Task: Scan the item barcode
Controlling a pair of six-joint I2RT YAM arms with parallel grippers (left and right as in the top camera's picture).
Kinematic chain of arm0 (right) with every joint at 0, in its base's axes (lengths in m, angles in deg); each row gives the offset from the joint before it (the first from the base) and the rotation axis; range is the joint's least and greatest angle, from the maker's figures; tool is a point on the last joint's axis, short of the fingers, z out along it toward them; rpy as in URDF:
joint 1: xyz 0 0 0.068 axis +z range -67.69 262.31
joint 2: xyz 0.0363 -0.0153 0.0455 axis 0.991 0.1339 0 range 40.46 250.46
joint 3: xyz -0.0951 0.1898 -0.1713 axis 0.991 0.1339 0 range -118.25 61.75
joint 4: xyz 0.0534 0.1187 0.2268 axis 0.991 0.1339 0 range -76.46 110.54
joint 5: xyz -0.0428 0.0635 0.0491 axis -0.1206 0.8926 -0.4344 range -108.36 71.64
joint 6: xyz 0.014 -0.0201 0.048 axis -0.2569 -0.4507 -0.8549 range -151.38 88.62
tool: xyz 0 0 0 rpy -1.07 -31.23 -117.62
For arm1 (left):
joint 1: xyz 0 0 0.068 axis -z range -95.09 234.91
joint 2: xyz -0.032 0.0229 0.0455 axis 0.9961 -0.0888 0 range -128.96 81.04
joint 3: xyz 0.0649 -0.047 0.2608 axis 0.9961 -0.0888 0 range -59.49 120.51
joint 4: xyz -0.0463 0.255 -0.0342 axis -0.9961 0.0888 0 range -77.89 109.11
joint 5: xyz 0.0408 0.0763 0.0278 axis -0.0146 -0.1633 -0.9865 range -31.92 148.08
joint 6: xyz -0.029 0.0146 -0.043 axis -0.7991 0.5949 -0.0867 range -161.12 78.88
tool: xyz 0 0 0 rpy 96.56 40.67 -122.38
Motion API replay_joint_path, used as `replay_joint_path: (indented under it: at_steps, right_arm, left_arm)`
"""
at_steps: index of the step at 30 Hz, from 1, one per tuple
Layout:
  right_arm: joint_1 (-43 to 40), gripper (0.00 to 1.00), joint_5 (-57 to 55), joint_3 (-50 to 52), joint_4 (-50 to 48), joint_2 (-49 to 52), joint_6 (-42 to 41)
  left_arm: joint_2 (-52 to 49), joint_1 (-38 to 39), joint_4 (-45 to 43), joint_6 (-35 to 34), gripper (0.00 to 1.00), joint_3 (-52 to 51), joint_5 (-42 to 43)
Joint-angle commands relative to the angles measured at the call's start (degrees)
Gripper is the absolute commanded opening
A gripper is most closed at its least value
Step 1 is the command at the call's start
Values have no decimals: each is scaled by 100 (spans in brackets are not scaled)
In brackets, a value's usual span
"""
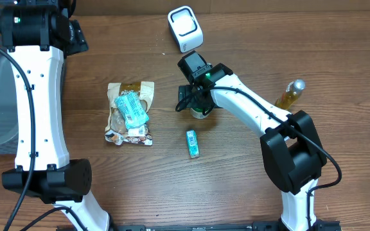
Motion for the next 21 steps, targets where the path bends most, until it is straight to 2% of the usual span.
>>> replay_joint_path:
  at_steps: [1, 21]
  right_arm:
    - [-35, 96, -140, 39, -28, 17, 0]
    - [-35, 96, -162, 39, -92, 17, 0]
  left_arm:
    - [35, 7, -11, 105, 99, 107, 46]
    - [35, 7, -11, 105, 100, 107, 46]
